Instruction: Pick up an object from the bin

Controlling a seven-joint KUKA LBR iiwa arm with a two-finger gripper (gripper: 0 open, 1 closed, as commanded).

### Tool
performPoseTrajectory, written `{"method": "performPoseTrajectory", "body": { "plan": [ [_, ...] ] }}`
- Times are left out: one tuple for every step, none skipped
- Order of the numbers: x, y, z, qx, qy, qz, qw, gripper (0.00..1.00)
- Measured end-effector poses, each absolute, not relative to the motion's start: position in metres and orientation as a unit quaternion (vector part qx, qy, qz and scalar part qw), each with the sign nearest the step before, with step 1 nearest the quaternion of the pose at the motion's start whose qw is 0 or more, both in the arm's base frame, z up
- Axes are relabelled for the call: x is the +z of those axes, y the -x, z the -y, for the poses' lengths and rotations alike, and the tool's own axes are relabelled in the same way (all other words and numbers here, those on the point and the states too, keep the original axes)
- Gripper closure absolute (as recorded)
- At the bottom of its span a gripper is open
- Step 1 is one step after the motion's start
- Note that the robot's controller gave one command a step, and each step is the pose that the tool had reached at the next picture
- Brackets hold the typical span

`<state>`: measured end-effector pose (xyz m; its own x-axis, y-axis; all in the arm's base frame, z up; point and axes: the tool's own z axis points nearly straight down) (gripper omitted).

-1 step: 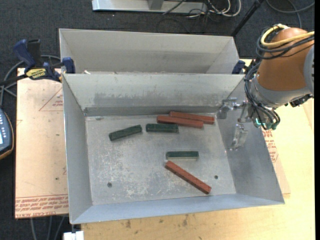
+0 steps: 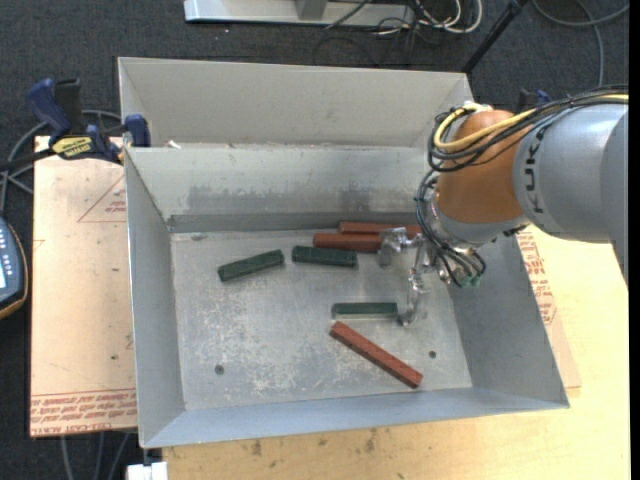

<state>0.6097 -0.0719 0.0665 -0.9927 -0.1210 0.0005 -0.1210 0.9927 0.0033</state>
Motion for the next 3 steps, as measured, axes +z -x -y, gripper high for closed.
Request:
{"method": "performPoseTrajectory", "body": {
  "plan": [
    [0.070,-0.565,0.024,-0.002,-0.025,1.000,0.001,0.00],
    [0.071,-0.567,0.027,-0.001,-0.024,1.000,-0.001,1.00],
    [0.216,-0.528,-0.006,0.000,-0.126,0.992,-0.004,1.00]
  ]
}}
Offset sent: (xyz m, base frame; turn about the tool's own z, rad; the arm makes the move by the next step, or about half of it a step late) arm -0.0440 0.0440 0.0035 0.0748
